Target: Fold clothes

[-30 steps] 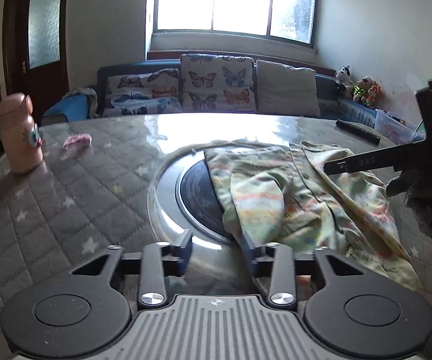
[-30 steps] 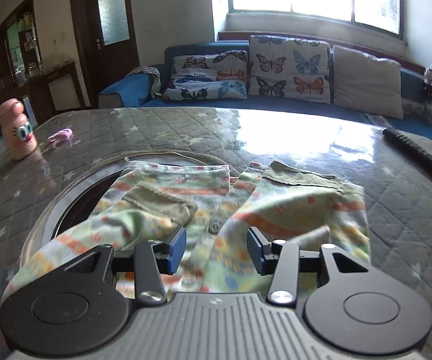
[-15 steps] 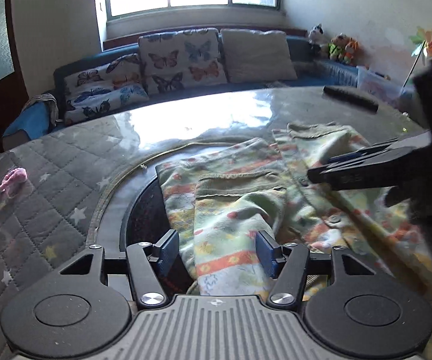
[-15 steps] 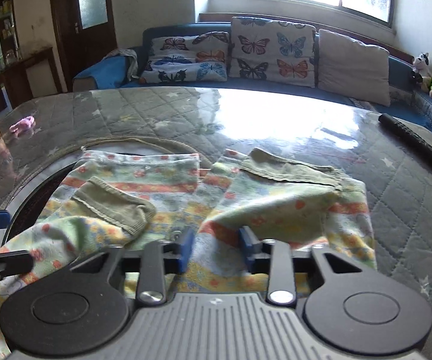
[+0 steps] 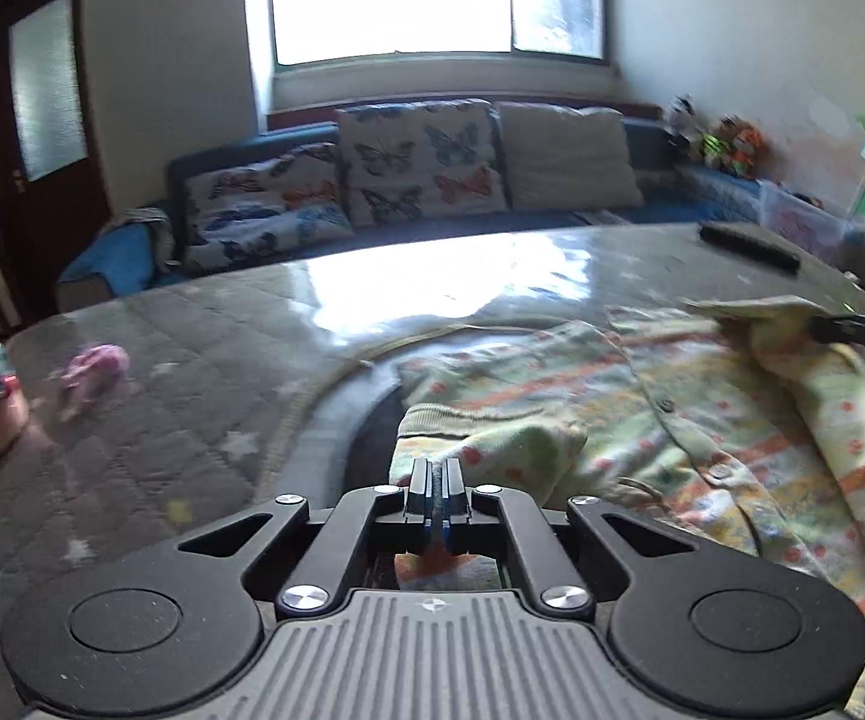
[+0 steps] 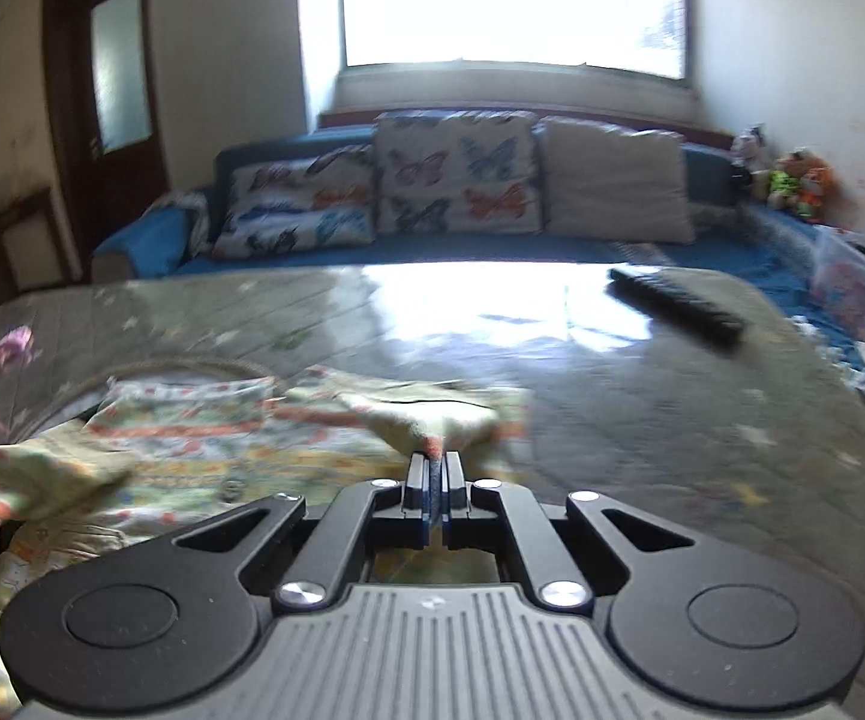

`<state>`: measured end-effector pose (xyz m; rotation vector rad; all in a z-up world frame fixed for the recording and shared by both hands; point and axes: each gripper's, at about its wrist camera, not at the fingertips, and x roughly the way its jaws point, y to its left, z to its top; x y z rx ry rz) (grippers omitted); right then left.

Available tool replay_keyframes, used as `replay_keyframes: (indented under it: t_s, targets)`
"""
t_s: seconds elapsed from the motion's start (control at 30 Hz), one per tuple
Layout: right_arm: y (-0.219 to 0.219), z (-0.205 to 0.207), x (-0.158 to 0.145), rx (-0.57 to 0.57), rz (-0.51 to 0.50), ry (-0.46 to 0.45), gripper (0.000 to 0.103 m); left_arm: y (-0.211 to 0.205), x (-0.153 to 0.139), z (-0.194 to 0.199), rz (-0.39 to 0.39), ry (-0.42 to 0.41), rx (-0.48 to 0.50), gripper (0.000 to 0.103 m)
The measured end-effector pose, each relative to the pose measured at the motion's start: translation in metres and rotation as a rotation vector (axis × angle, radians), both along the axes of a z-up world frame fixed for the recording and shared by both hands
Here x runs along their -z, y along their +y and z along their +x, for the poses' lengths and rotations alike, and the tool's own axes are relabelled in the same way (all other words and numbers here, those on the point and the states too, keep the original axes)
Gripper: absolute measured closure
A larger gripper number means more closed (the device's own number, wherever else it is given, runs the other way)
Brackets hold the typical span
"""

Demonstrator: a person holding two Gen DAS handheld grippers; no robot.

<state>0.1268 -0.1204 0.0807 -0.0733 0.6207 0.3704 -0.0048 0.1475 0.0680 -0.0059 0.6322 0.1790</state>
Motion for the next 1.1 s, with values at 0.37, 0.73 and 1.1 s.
replay_keyframes:
  t_s: [0.37,0.73,1.1]
  targets:
    - [-0.126,-0.079,0.008,0.260,0.063,-0.012,0.100,0.054,0.003,-0.088,-0.080,-0.036,-0.269,0.101]
    - [-0.155,-0.110,0.038,0.394,0.009,0.039,0.059,0.060,0.027,-0.119,-0.133,0.028,-0.334,0.095]
    - [-0.107,-0.065,0.051,0.272,-0.254,-0.054,0.032,0.058,0.027,-0.119,-0.060,0.037,-0.366,0.055]
